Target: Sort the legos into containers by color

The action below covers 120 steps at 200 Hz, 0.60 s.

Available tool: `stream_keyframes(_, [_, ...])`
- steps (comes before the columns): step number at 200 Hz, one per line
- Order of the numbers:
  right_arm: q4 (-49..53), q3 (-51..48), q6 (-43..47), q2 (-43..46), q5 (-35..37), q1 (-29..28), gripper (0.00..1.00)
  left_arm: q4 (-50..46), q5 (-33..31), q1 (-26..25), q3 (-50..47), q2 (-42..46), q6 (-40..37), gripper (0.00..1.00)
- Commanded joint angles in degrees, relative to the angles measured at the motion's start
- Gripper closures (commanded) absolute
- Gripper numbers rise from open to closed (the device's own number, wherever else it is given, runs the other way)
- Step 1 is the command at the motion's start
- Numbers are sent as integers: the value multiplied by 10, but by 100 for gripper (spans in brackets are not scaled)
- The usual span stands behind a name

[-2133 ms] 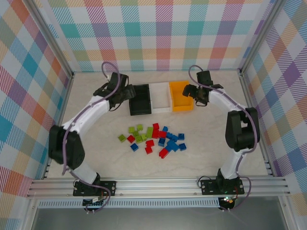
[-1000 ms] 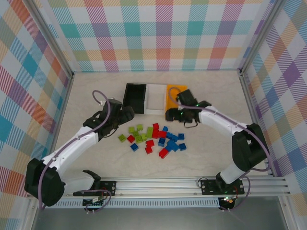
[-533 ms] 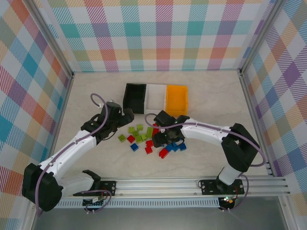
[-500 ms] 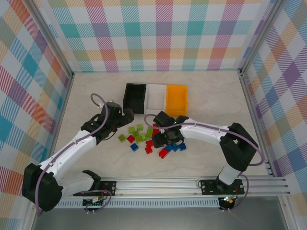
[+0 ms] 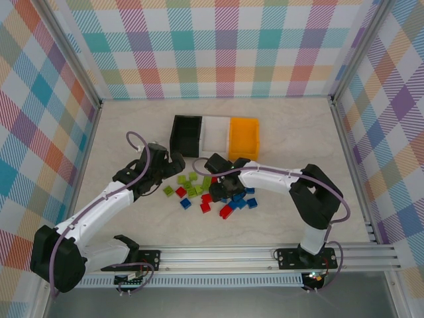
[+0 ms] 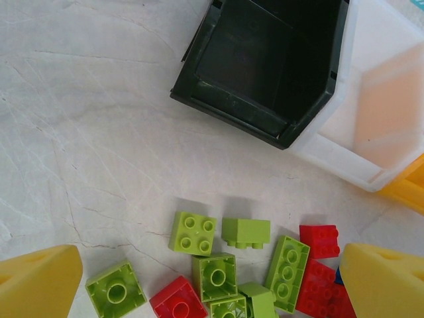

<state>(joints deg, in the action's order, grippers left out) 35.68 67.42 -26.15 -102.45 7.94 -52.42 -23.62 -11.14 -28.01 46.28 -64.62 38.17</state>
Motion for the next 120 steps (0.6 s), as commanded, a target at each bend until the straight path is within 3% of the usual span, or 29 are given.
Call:
stream_keyframes(1, [17,10,5,-12,12,-8,42,1,-2,-6,-2,6,0,0])
stream_keyframes(70, [3,-1,4,11,24,-8,63,1,2,-6,7,1,-4,0])
stream_keyframes(120, [5,2,16,92,43,40,66,-27,7,-6,29,-10,-1,0])
